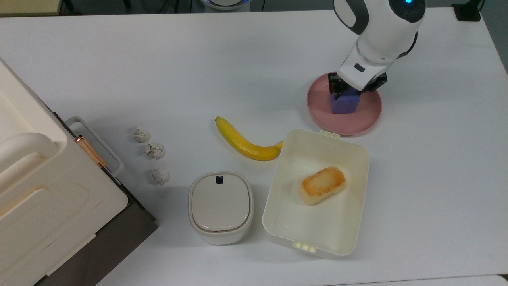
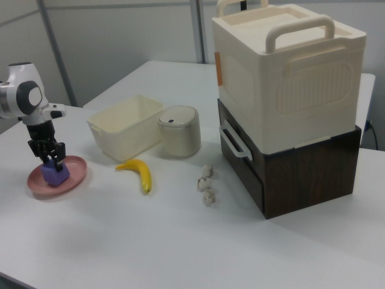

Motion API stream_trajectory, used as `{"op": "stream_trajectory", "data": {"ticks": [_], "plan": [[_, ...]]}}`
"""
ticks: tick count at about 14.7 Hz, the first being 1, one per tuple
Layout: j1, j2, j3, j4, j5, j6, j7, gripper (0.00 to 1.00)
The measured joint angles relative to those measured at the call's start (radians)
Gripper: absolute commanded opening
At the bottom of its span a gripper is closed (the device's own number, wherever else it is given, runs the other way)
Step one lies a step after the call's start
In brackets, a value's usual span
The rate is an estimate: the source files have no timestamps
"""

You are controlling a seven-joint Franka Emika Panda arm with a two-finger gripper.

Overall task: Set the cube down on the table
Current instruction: 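Lift the purple cube off the plate and set it beside the banana, then open the gripper, release the cube, and raise the gripper away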

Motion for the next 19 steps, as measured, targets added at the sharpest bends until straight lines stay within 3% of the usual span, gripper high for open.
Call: {"op": "stream_trajectory", "data": {"ticks": [4,8,13,14,15,16,19], "plan": [[-0.026,-0.05,-0.016,0.017,-0.009,-0.099,-0.035,0.08],[-0.18,-0.108,-0.026,0.013,-0.016,-0.156,-0.203,0.08],[-0.326,-0.042,-0.027,-0.018,-0.093,-0.148,-0.312,0.1],[-0.337,-0.027,-0.027,-0.022,-0.1,-0.131,-0.317,0.23],[-0.349,-0.015,-0.026,-0.028,-0.104,-0.108,-0.318,0.65],[-0.363,-0.009,-0.026,-0.032,-0.105,-0.095,-0.327,1.0],[-0.398,-0.01,-0.025,-0.029,-0.109,-0.075,-0.351,1.0]]}}
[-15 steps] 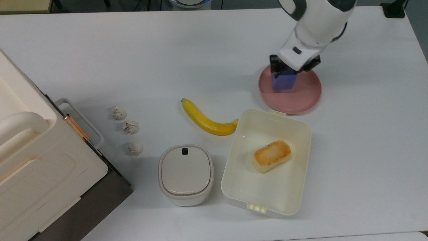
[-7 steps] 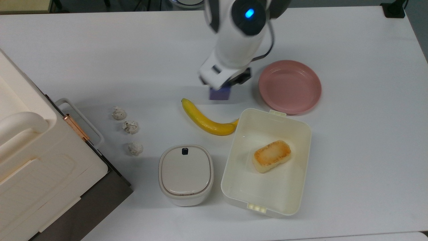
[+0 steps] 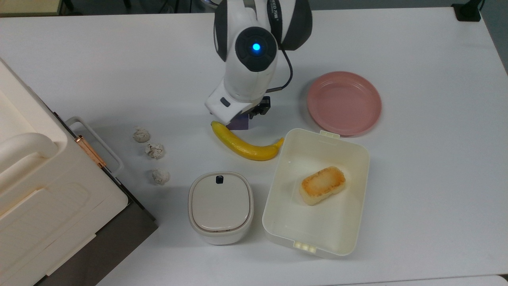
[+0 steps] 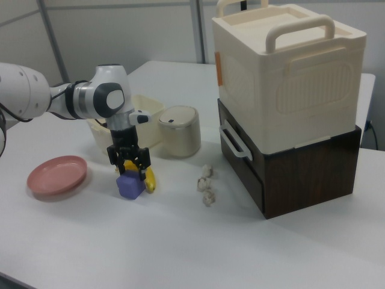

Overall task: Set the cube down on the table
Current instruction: 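Open the gripper, release the cube, and raise the gripper away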

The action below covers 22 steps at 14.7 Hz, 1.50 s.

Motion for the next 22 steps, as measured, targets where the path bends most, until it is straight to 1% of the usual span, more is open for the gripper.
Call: {"op": "stream_trajectory", "data": {"ticks": [3,5,8,10,12,14,20,22], "plan": [[-0.025,-0.033,0.0,0.036,0.0,0.006,-0.009,1.0],[-0.025,-0.085,0.002,0.048,0.0,0.003,-0.009,1.0],[-0.024,-0.172,0.009,0.051,0.002,-0.052,-0.009,1.0],[-0.025,-0.208,0.009,0.059,0.011,-0.102,-0.009,1.0],[-0.026,-0.222,0.008,0.076,0.012,-0.136,-0.009,1.0],[-0.035,-0.223,0.006,0.081,0.013,-0.138,-0.009,1.0],[-0.114,-0.22,0.003,0.086,0.059,-0.138,-0.022,1.0],[-0.117,-0.22,0.003,0.091,0.065,-0.138,-0.024,1.0]]}}
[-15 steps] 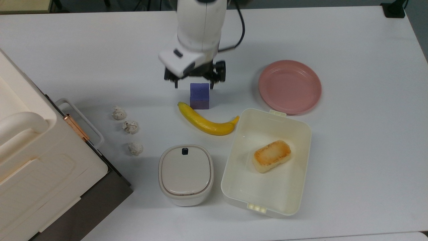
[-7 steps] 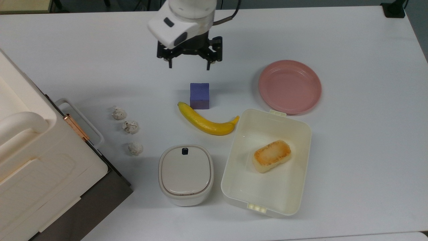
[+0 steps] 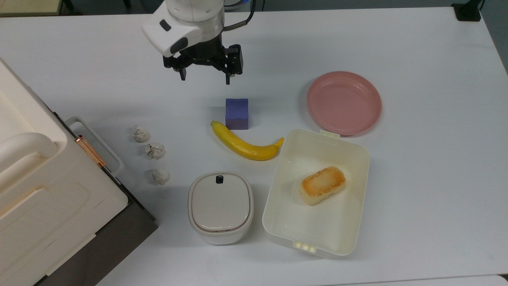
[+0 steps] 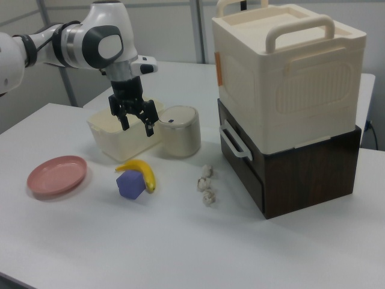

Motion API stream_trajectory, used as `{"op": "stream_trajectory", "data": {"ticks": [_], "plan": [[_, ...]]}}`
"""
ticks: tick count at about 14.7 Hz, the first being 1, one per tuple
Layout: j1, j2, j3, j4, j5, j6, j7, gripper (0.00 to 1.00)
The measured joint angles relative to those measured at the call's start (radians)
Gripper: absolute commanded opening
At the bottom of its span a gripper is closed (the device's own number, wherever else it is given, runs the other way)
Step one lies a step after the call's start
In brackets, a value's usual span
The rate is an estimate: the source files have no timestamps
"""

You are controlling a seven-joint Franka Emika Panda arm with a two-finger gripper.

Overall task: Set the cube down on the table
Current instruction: 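Open the gripper, release the cube, and raise the gripper away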

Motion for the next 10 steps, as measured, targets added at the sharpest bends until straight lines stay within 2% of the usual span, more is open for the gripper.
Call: {"op": "stream_trajectory", "data": {"ticks": [7,10], "plan": [[0.0,-0.018,0.0,0.014,0.0,-0.002,-0.001,1.0],[0.0,-0.049,0.0,0.014,0.0,-0.055,-0.043,1.0]]}}
